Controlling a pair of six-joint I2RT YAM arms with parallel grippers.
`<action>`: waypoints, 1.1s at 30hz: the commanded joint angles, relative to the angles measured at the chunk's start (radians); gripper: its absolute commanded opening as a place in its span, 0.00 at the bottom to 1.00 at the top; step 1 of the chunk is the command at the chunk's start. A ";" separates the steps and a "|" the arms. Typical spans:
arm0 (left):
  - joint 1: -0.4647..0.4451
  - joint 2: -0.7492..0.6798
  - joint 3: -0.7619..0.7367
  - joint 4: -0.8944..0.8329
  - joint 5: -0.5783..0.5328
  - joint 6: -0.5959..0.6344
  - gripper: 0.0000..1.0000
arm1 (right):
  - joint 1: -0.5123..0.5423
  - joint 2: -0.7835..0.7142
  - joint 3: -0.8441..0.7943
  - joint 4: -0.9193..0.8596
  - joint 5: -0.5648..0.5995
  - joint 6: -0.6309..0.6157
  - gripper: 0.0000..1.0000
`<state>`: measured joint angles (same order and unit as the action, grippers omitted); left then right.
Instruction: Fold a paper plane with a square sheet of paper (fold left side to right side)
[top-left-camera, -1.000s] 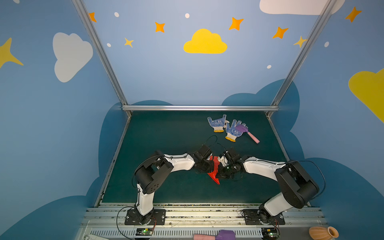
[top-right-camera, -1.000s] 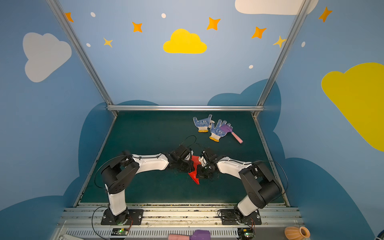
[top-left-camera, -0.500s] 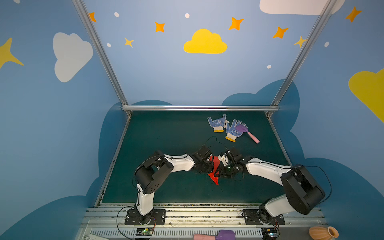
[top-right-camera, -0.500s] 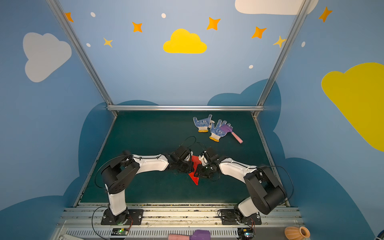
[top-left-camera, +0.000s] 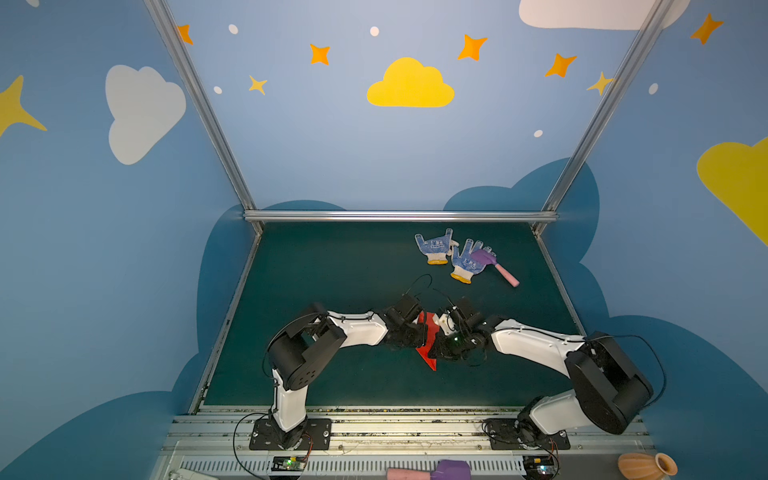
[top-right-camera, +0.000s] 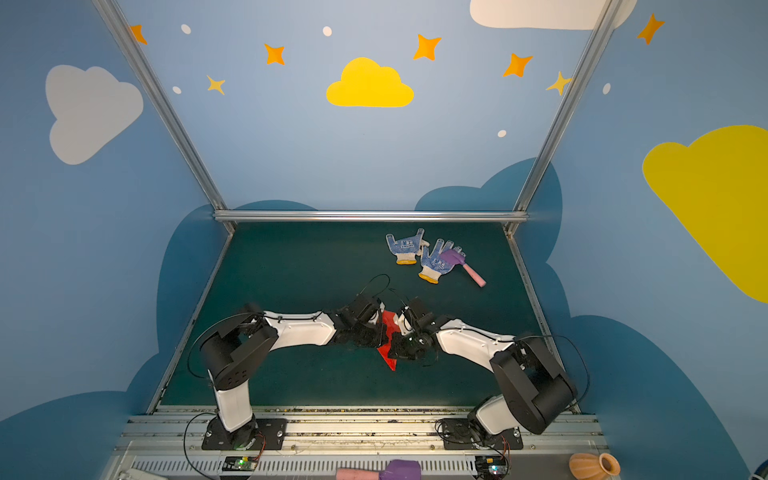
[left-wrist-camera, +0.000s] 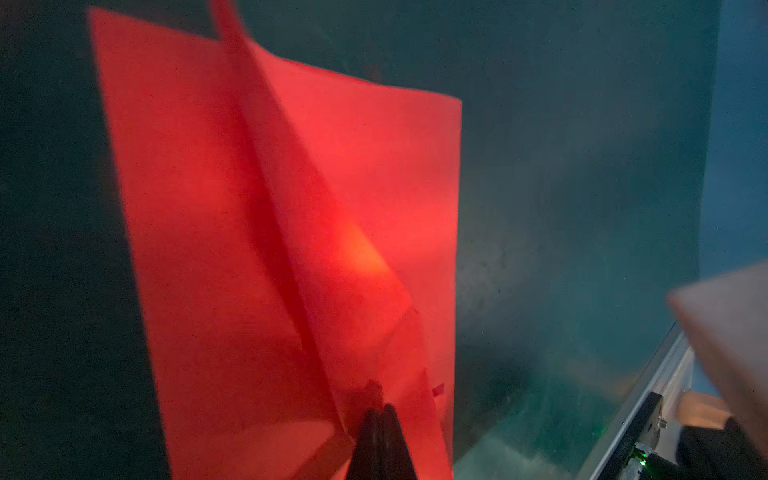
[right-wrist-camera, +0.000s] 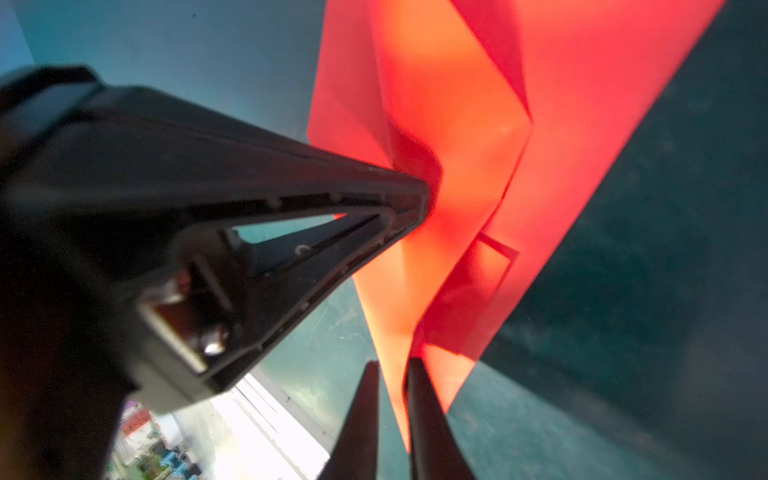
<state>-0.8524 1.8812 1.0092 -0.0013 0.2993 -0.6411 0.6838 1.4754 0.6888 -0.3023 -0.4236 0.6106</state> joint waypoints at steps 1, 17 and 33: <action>-0.004 -0.007 -0.025 -0.055 -0.040 -0.002 0.05 | 0.008 0.020 -0.010 0.005 0.020 0.008 0.08; -0.005 -0.015 -0.020 -0.065 -0.046 0.003 0.04 | 0.016 0.043 -0.041 0.022 0.031 0.009 0.09; -0.004 -0.016 -0.021 -0.063 -0.045 0.004 0.03 | 0.017 -0.014 -0.035 -0.029 0.054 0.008 0.18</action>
<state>-0.8558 1.8751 1.0092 -0.0093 0.2787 -0.6437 0.6956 1.4715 0.6559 -0.3061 -0.3828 0.6239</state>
